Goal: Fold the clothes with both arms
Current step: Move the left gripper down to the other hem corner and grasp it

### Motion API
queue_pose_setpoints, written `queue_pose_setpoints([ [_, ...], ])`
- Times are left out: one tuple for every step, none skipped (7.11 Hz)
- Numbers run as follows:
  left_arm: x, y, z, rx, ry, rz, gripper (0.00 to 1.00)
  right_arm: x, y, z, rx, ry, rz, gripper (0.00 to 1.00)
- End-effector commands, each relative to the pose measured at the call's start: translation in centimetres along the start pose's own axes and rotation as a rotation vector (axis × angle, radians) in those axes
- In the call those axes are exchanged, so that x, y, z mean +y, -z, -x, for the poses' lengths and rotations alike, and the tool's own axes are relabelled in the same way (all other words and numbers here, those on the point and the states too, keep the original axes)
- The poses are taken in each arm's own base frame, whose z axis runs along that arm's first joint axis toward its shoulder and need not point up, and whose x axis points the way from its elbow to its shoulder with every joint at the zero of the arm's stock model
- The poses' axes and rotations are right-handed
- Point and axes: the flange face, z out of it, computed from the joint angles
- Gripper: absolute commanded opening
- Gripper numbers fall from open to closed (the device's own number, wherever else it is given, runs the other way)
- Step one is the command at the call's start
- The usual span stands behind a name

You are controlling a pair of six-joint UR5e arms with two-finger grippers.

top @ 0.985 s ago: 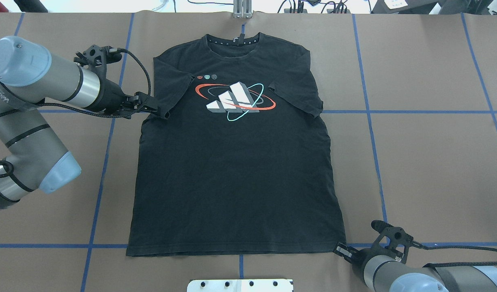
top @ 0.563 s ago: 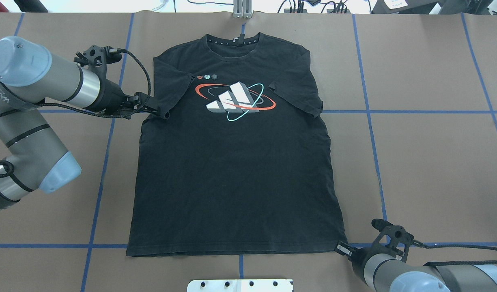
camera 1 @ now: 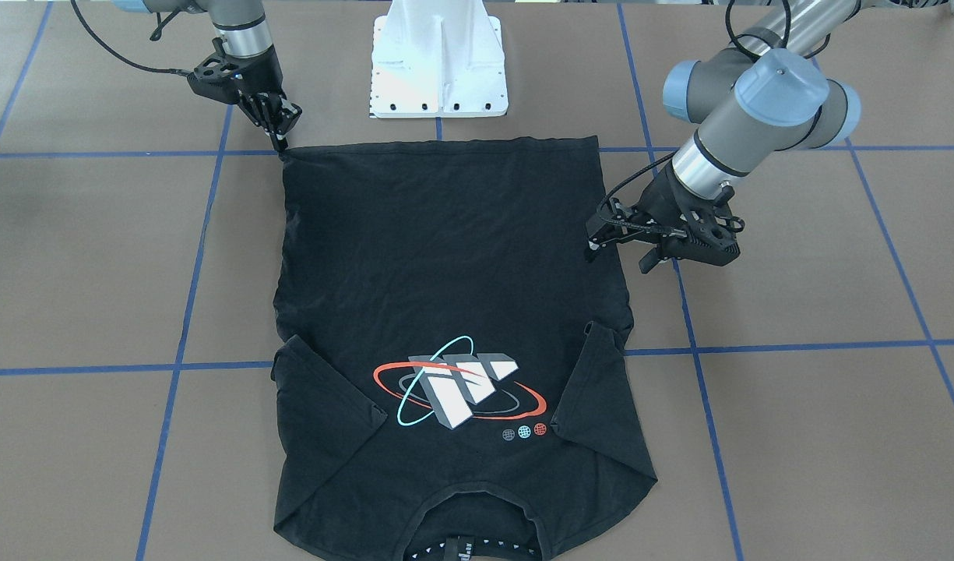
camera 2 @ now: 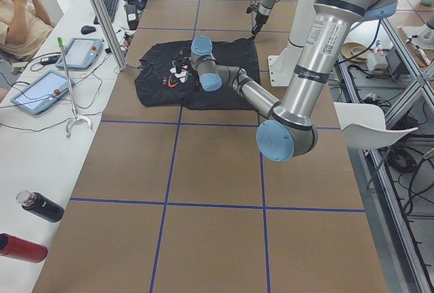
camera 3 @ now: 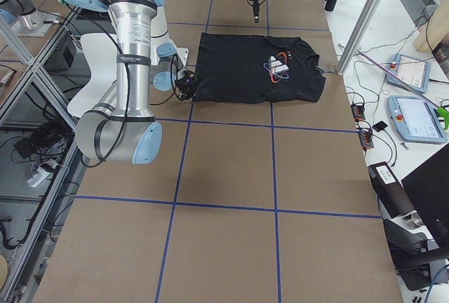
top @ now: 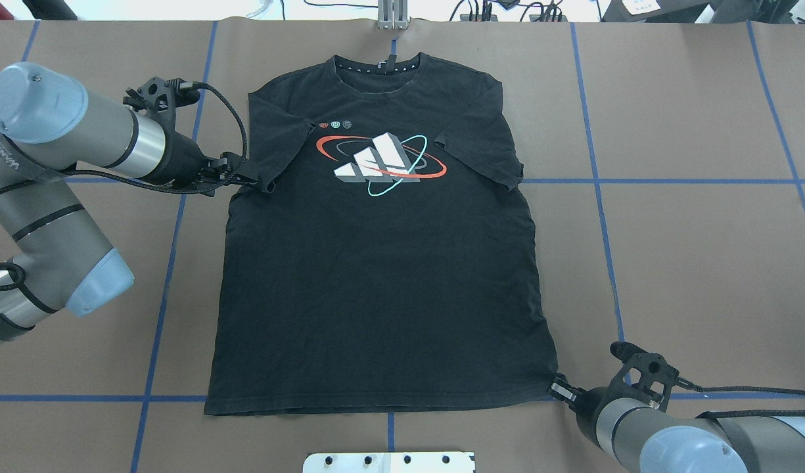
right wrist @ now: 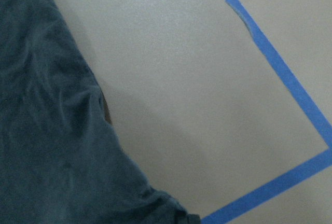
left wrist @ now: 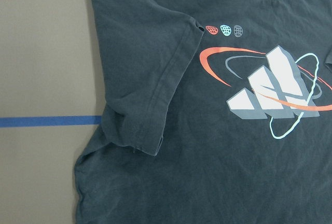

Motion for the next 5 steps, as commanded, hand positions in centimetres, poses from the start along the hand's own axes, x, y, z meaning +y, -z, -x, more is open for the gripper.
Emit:
queue_pose_setpoints([
  [2.3, -0.7, -2.2, 0.017, -0.005, 0.005, 0.99, 0.3, 0.9, -1.0, 0.015, -0.015, 0.027, 0.0],
  [6.7, -1.0, -1.9, 0.011, 0.024, 0.024, 1.0, 0.4, 1.8, -1.9, 0.026, -0.006, 0.044, 0.0],
  [10.5, 1.0, 0.1, -0.002, 0.031, 0.029, 1.0, 0.7, 2.4, -2.3, 0.033, 0.002, 0.063, 0.0],
  [13.6, 2.5, 1.1, -0.003, 0.047, 0.053, 1.0, 1.1, 2.9, -2.2, 0.031, 0.002, 0.078, 0.0],
  [15.7, 1.6, 0.3, -0.017, 0.144, 0.052, 1.0, 1.6, 3.2, -2.3, 0.033, -0.008, 0.093, 0.0],
])
